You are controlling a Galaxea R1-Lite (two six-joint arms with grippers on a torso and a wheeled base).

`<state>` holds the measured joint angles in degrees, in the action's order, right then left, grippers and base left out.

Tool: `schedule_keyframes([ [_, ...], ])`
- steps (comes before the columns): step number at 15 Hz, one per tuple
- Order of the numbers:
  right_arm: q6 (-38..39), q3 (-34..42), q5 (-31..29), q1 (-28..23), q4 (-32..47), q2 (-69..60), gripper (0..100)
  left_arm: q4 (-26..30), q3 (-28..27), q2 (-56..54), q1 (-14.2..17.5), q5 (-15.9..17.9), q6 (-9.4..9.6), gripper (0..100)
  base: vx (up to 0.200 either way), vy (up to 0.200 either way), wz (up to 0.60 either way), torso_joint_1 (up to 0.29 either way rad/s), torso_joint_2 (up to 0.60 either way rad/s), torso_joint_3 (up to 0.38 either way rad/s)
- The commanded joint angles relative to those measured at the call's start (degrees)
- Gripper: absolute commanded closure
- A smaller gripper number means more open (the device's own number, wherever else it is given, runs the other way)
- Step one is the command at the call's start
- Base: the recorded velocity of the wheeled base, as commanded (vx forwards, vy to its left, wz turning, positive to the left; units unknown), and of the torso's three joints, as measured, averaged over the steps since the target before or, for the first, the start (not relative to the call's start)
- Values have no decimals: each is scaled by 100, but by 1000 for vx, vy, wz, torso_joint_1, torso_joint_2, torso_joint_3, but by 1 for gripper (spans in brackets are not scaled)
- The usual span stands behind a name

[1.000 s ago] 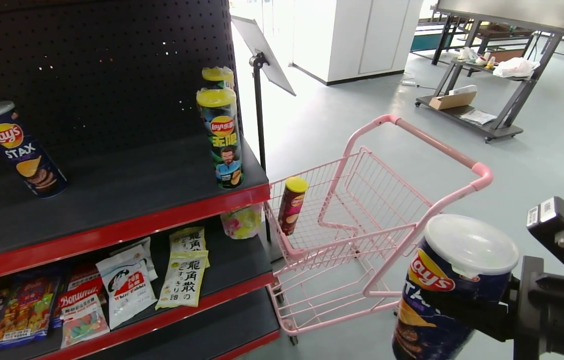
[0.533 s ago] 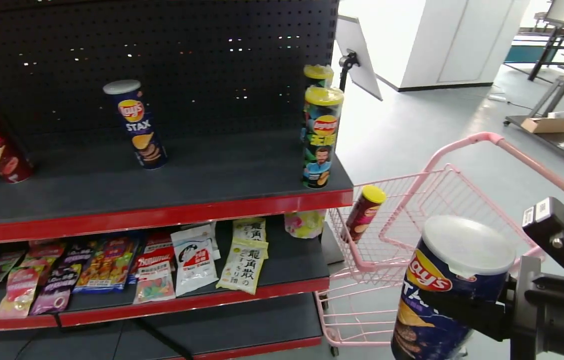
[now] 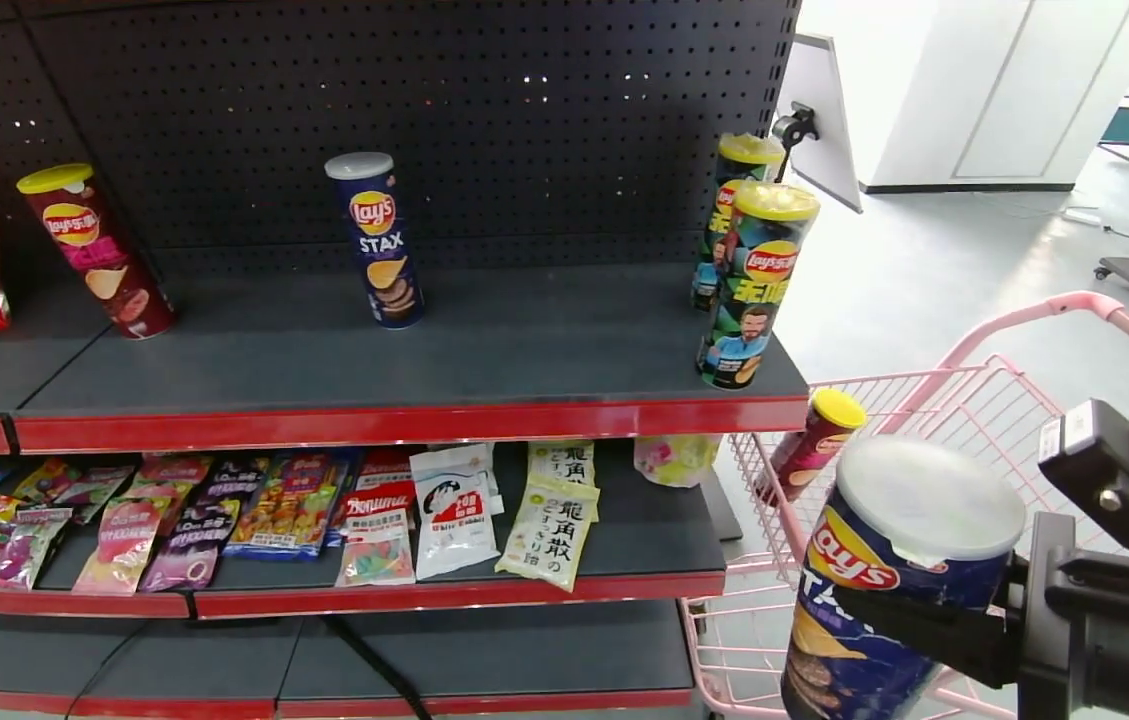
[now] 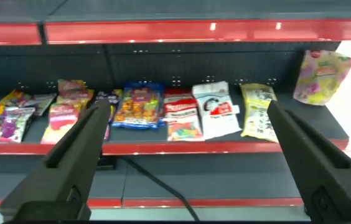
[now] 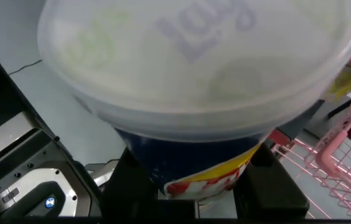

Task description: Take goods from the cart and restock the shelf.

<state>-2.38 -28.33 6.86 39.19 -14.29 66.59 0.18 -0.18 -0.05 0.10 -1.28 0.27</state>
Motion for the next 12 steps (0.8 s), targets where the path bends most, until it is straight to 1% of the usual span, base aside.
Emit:
schedule_keyframes([
  [1, -8, -76, 8, -8, -4, 109, 100, -1, 1, 5, 8, -4, 0, 0, 0, 200, 0, 7, 2, 2],
  [3, 0, -129, 43, -17, 5, 91, 100, -1, 1, 5, -1, -4, 0, 0, 0, 200, 0, 2, 0, 0],
  [5, -8, -111, 535, -52, -4, 56, 100, -1, 1, 5, -1, -4, 0, 0, 0, 200, 0, 2, 0, 2],
  [7, -17, -155, 544, -96, -30, 83, 100, -1, 1, 5, -1, -4, 0, 0, 0, 200, 0, 2, 5, 2],
  [9, -17, -67, 597, -87, -303, 127, 100, -1, 1, 5, 8, -4, 0, 0, 0, 200, 0, 7, 0, 0],
  [11, -158, 29, 781, -87, -364, 91, 100, -1, 1, 5, -1, -4, 0, 0, 0, 200, 0, 0, 0, 2],
  [12, -202, 91, 790, -87, -373, 83, 100, -1, 1, 5, 8, -4, 0, 0, 0, 0, 0, 0, 0, 0],
])
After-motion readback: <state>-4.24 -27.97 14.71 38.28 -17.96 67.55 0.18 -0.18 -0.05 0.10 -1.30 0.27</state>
